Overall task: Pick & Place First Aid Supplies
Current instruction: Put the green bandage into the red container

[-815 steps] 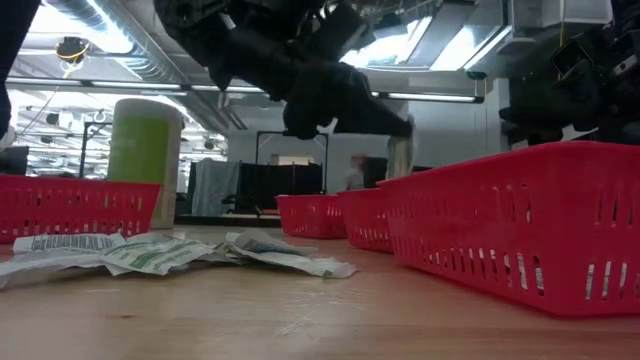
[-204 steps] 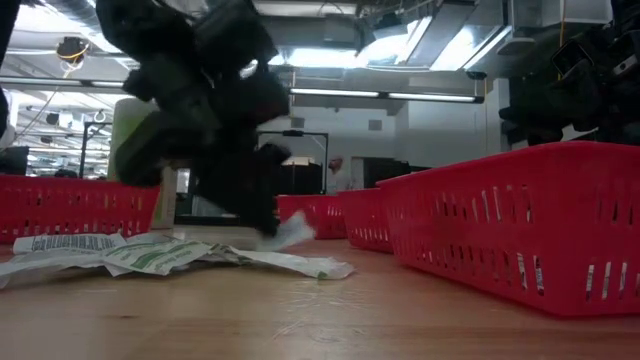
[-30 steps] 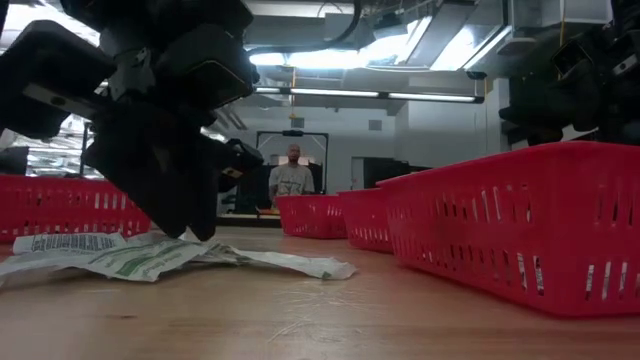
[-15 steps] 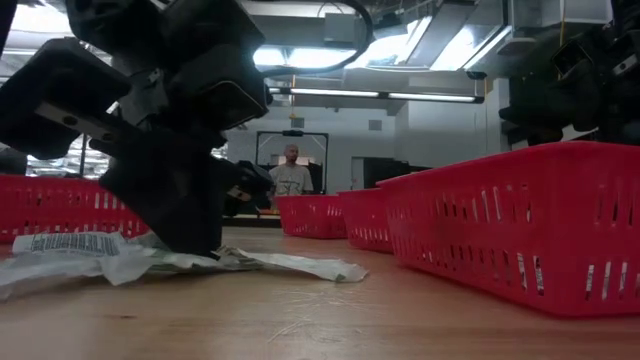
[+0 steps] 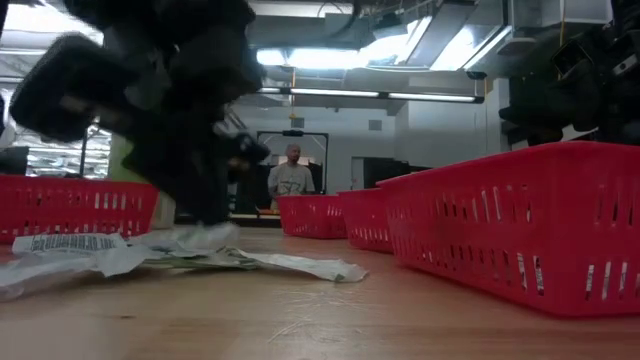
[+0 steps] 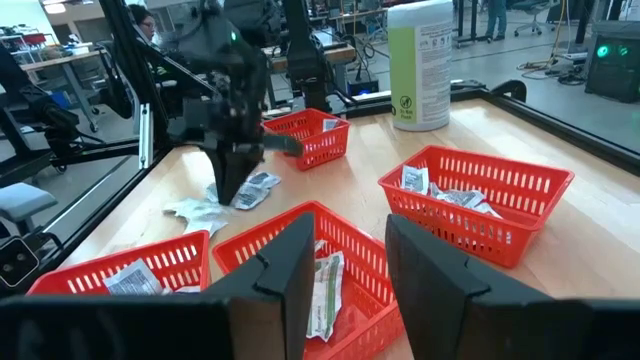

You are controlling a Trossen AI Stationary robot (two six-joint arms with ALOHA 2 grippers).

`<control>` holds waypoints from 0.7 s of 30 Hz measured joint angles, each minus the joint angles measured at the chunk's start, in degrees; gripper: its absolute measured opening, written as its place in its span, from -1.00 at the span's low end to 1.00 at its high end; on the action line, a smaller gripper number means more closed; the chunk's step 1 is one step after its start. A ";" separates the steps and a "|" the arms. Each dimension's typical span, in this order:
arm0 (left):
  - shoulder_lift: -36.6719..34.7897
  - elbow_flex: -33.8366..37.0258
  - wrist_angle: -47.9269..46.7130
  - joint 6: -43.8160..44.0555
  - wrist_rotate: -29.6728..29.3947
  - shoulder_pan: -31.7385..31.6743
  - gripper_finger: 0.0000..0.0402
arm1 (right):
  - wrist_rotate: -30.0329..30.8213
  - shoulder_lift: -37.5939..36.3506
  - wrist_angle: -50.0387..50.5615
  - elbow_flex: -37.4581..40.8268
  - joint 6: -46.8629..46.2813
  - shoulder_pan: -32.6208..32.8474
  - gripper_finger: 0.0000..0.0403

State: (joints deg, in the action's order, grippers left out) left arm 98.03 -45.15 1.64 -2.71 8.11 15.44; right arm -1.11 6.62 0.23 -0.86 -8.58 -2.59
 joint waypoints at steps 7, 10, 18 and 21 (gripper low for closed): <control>-6.02 -0.02 -0.54 -3.14 -1.50 0.04 -0.99 | 0.01 0.01 0.00 0.00 0.00 0.00 -0.37; -8.06 -0.07 -0.31 -4.90 -4.90 0.03 -0.99 | 0.00 0.01 0.00 0.00 0.00 -0.02 -0.37; -10.43 -0.13 2.87 -9.30 -11.16 -1.37 -0.99 | 0.00 0.01 0.00 0.00 0.00 -0.01 -0.37; -10.43 -0.15 4.56 -10.33 -11.18 -2.19 -1.00 | 0.00 -0.01 0.00 0.00 0.00 -0.01 -0.37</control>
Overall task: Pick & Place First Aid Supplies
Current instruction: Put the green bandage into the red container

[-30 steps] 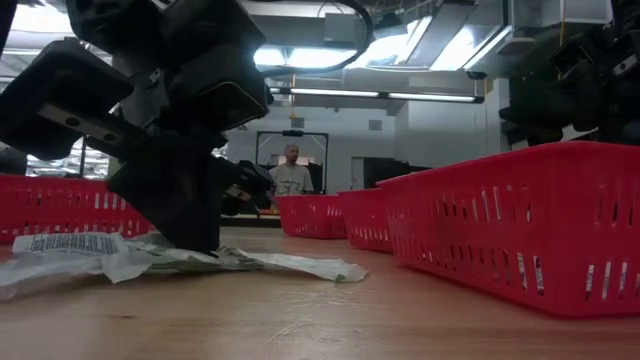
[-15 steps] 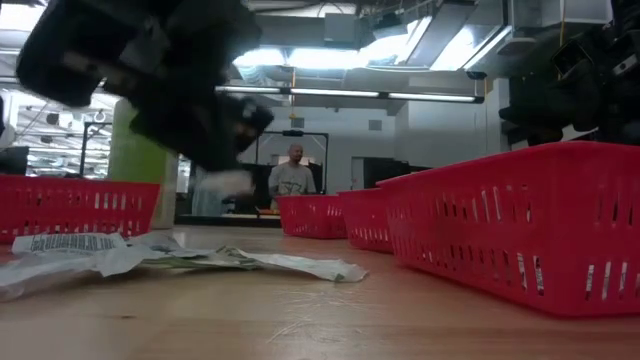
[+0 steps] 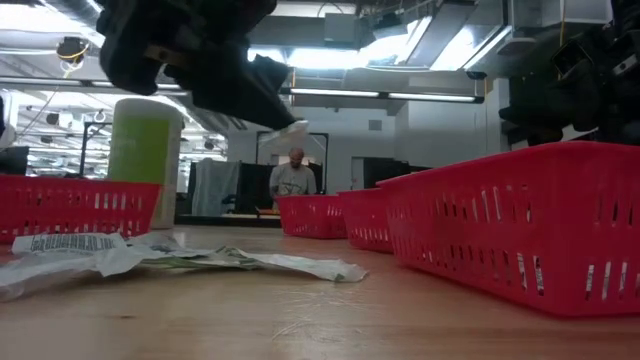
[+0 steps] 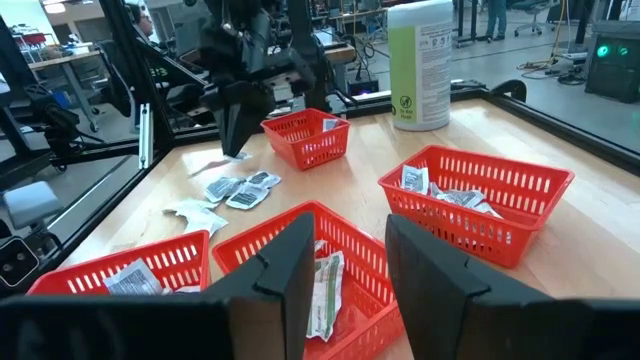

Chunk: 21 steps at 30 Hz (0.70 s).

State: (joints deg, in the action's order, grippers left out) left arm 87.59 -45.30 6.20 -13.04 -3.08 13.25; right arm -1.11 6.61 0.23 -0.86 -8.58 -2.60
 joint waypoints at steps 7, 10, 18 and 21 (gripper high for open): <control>0.00 -0.04 4.65 -0.83 -0.50 -2.51 -0.99 | 0.01 0.02 0.00 0.00 0.00 0.00 -0.37; 0.00 -0.04 6.69 -0.93 -0.47 -3.77 -0.99 | -0.01 0.00 0.00 0.00 0.00 0.00 -0.37; 1.40 -0.09 12.96 -3.26 0.10 -6.59 -0.99 | 0.01 0.02 0.00 0.00 0.00 -0.01 -0.37; 2.45 -0.15 16.09 -5.10 0.21 -7.74 -0.99 | -0.01 0.00 0.00 0.00 0.00 0.01 -0.37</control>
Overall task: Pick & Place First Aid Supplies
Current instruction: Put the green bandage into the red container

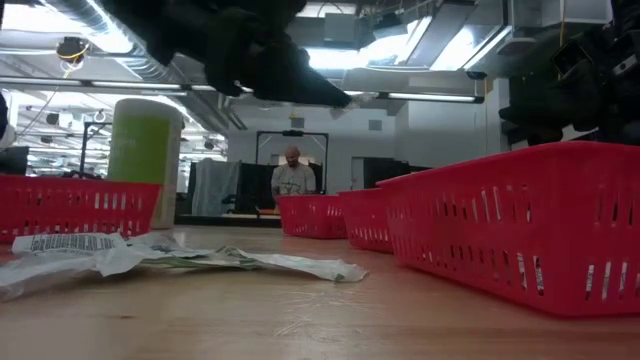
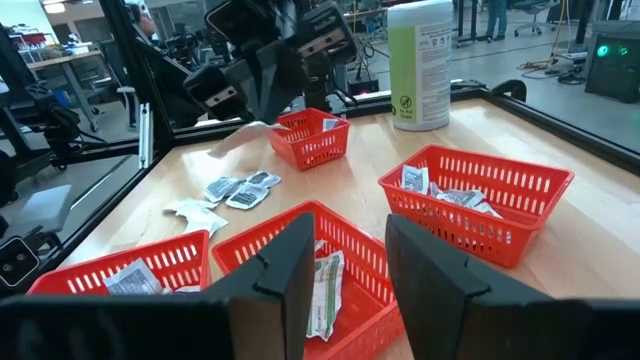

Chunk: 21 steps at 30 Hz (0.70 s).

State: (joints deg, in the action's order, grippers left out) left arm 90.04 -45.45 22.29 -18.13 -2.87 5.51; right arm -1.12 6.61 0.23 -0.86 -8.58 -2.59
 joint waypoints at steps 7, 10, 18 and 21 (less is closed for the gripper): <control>6.13 -5.56 0.14 -1.90 2.24 -2.02 -0.99 | 0.02 0.00 0.00 0.00 0.00 0.00 -0.37; 9.92 -8.67 -0.15 -3.85 1.52 -2.54 -0.99 | 0.02 0.00 0.00 0.00 -0.01 -0.02 -0.37; 17.25 -15.86 -0.17 -6.21 -3.42 -4.34 -0.96 | 0.00 0.02 0.01 0.00 0.00 -0.02 -0.37; 18.03 -17.28 0.40 -6.23 -3.46 -4.96 -0.94 | 0.00 0.02 0.01 0.00 0.00 -0.01 -0.37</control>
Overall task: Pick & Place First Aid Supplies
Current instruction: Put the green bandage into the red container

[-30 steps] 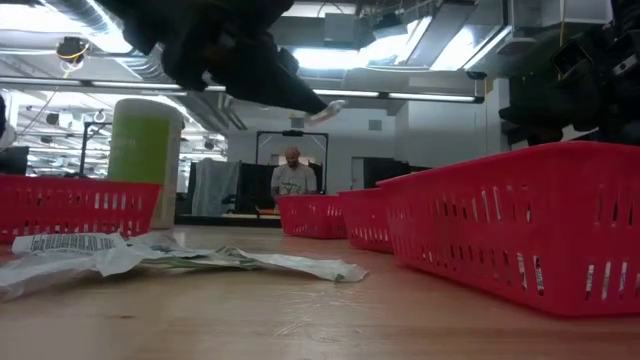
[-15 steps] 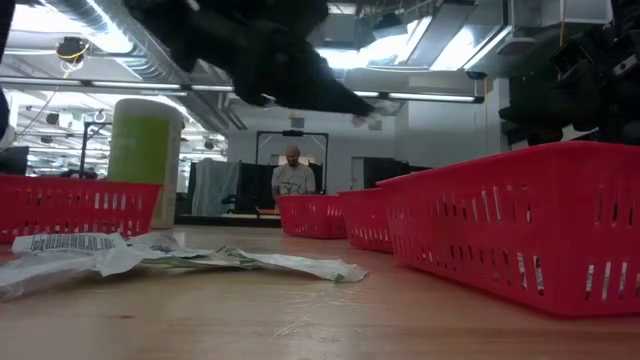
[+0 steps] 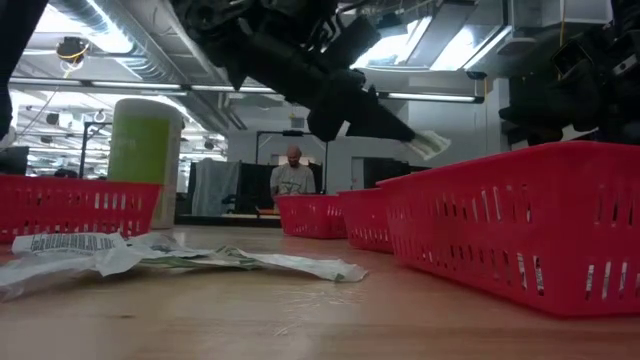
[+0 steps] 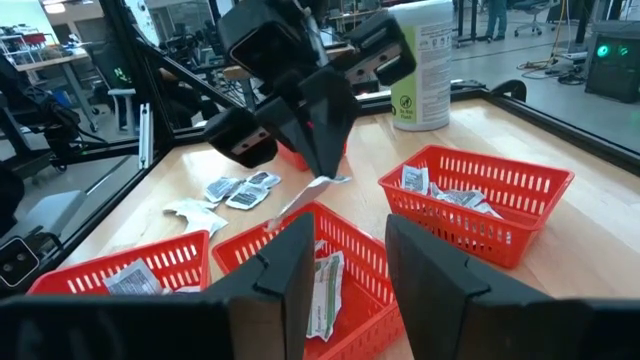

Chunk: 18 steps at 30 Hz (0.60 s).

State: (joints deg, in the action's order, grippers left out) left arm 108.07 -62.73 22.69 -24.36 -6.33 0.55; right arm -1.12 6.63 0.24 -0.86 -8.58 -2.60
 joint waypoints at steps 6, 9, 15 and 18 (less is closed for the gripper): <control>-0.02 -0.45 0.41 -1.84 0.15 -0.84 -0.79 | -0.01 0.00 -0.01 0.00 0.00 0.00 -0.37; -0.02 -0.46 1.17 -1.88 1.46 -1.13 -0.66 | 0.00 -0.01 -0.01 0.00 0.00 0.00 -0.37; -0.02 -0.45 5.14 -1.95 1.88 -1.11 -0.44 | 0.01 0.00 -0.01 0.00 0.00 0.01 -0.37; -0.02 -0.45 9.59 -1.95 1.91 -1.11 -0.39 | 0.00 -0.01 -0.01 0.00 0.00 0.01 -0.37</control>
State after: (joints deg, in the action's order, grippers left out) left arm 108.05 -63.18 32.27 -26.31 -4.42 -0.56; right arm -1.12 6.62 0.23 -0.86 -8.58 -2.59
